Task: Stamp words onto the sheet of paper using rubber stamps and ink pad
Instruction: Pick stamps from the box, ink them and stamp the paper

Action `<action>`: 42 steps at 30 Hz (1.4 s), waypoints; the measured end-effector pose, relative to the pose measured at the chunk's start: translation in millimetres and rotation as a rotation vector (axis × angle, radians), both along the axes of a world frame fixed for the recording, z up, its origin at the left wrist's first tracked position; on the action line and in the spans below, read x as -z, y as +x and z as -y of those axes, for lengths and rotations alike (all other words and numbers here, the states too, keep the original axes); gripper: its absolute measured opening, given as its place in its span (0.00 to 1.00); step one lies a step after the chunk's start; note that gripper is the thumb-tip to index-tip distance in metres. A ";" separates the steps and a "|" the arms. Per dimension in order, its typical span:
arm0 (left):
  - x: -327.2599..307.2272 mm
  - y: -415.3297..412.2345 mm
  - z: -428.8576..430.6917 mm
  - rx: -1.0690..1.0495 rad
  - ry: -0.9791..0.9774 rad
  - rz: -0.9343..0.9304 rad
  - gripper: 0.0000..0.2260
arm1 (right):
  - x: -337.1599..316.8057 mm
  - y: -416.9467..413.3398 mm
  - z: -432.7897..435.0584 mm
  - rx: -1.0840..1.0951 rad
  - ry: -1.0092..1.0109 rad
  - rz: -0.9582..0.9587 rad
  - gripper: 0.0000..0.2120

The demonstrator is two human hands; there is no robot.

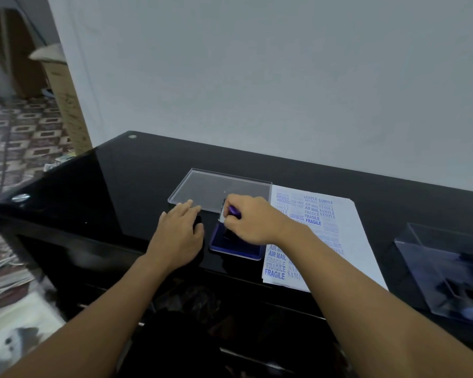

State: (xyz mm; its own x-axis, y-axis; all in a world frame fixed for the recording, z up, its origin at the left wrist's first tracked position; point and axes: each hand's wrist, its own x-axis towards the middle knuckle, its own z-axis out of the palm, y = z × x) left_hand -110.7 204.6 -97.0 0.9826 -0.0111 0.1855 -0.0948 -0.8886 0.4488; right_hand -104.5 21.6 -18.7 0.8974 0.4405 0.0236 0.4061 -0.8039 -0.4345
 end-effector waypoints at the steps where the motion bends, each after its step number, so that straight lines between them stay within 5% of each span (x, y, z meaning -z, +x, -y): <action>1: 1.3 -0.2 0.1 -0.001 0.004 0.007 0.22 | 0.6 0.9 -2.0 -0.011 -0.008 -0.007 0.04; 42: 9.1 -1.4 0.6 0.002 0.133 0.042 0.20 | 32.6 -6.2 -31.7 0.042 -0.068 0.192 0.06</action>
